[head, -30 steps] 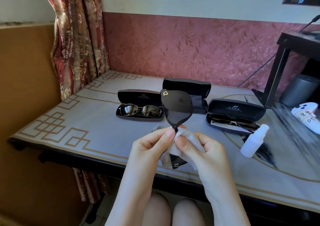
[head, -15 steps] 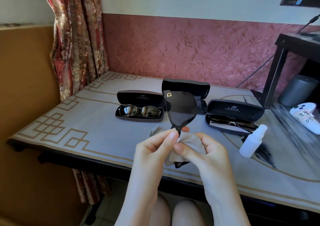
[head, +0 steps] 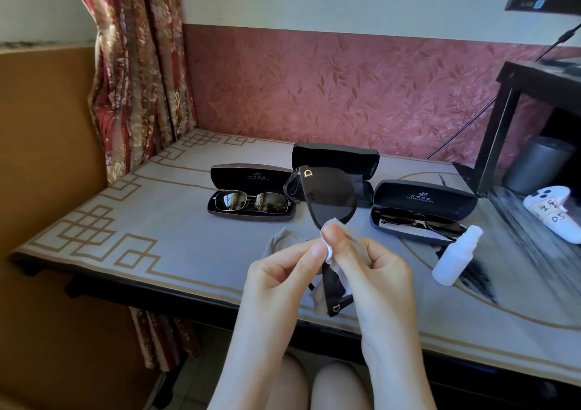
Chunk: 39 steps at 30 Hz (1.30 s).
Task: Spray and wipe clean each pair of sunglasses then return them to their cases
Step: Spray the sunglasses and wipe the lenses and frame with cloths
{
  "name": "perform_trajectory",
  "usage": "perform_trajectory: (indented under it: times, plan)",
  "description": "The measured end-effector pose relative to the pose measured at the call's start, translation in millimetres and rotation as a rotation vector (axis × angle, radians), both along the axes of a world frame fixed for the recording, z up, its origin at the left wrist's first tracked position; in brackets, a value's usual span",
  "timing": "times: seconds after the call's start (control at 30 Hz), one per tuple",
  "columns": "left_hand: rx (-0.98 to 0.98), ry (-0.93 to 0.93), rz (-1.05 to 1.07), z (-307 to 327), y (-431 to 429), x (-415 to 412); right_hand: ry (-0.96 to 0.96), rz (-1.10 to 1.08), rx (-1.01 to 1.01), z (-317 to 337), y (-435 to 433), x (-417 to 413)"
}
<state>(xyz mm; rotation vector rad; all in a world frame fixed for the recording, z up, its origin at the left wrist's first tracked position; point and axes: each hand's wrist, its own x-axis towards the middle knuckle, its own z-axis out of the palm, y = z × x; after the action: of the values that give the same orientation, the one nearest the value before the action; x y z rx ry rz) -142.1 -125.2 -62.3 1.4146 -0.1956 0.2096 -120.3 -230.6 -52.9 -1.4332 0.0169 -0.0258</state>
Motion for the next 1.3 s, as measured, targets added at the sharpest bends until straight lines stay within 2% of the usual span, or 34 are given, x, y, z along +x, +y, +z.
perform_trajectory:
  times: [0.17, 0.27, 0.57, 0.73, 0.93, 1.3]
  plan:
    - [-0.015, -0.008, 0.067, -2, 4, 1, -0.092, 0.063, 0.011, 4, -1, -1]
    - [-0.109, 0.037, 0.076, -1, 4, 2, -0.150, 0.142, -0.014, -2, -5, 0]
    - [-0.234, 0.060, 0.155, 6, -1, 1, -0.145, 0.216, -0.059, -9, -16, -2]
    - [-0.270, 0.056, 0.159, 7, -2, 3, -0.079, 0.310, 0.074, -12, -22, -4]
    - [-0.260, 0.073, 0.118, 5, -10, -2, 0.018, 0.283, 0.077, -5, -14, -6]
    - [-0.243, 0.102, 0.032, -1, -2, 0, -0.012, 0.097, 0.102, 3, -2, -5]
